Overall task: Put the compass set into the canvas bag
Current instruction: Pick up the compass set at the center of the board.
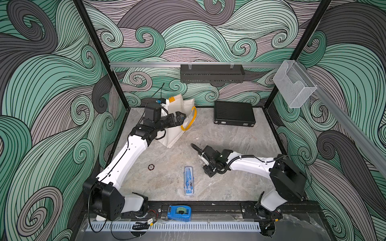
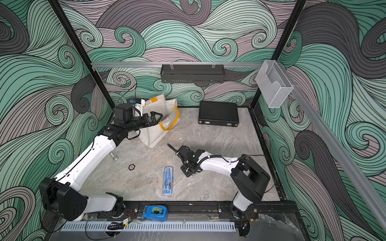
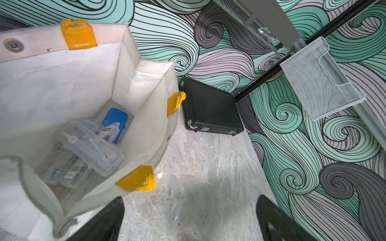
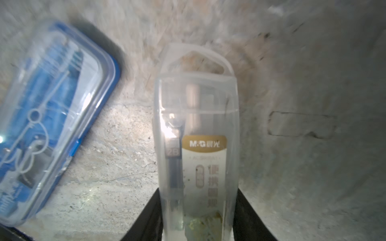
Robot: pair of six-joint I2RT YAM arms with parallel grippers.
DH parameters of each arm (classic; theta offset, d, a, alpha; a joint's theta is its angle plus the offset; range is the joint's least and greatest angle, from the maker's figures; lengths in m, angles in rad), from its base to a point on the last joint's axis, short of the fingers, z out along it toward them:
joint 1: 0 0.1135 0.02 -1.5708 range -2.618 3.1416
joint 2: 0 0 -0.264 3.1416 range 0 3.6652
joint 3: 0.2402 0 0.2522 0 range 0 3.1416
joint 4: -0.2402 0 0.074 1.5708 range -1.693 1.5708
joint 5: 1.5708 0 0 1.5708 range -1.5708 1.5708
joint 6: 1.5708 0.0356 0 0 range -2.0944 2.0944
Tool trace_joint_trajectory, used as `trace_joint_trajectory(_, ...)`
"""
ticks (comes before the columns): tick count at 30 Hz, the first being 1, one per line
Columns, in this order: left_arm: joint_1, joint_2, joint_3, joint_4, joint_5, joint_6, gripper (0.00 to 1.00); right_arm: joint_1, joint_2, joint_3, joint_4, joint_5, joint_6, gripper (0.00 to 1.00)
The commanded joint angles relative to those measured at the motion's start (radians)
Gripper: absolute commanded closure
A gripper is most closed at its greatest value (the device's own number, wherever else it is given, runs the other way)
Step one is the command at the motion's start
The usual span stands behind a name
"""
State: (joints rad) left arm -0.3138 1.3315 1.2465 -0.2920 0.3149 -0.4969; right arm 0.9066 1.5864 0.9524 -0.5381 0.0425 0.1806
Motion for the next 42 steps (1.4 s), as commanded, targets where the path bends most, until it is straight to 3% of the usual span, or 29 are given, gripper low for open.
trace_joint_trajectory(1, -0.022, 0.007, 0.000, 0.031, 0.085, -0.011, 0.01, -0.056, -0.099, 0.053, 0.035, 0.004, 0.015, 0.56)
trace_joint_trajectory(12, -0.169, 0.120, 0.016, 0.129, 0.172, -0.086, 0.02, -0.175, -0.207, 0.172, 0.093, -0.059, 0.008, 0.56)
trace_joint_trajectory(27, -0.217, 0.274, 0.061, 0.235, 0.319, -0.179, 0.17, -0.220, -0.270, 0.170, 0.173, -0.143, 0.057, 0.55)
trace_joint_trajectory(32, -0.225, 0.291, 0.054, 0.277, 0.357, -0.211, 0.26, -0.225, -0.263, 0.179, 0.173, -0.138, 0.059, 0.55)
trace_joint_trajectory(36, -0.231, 0.293, 0.047, 0.285, 0.361, -0.222, 0.42, -0.229, -0.258, 0.187, 0.173, -0.133, 0.063, 0.55)
trace_joint_trajectory(42, -0.234, 0.298, 0.042, 0.292, 0.366, -0.232, 0.57, -0.232, -0.244, 0.201, 0.174, -0.136, 0.065, 0.55)
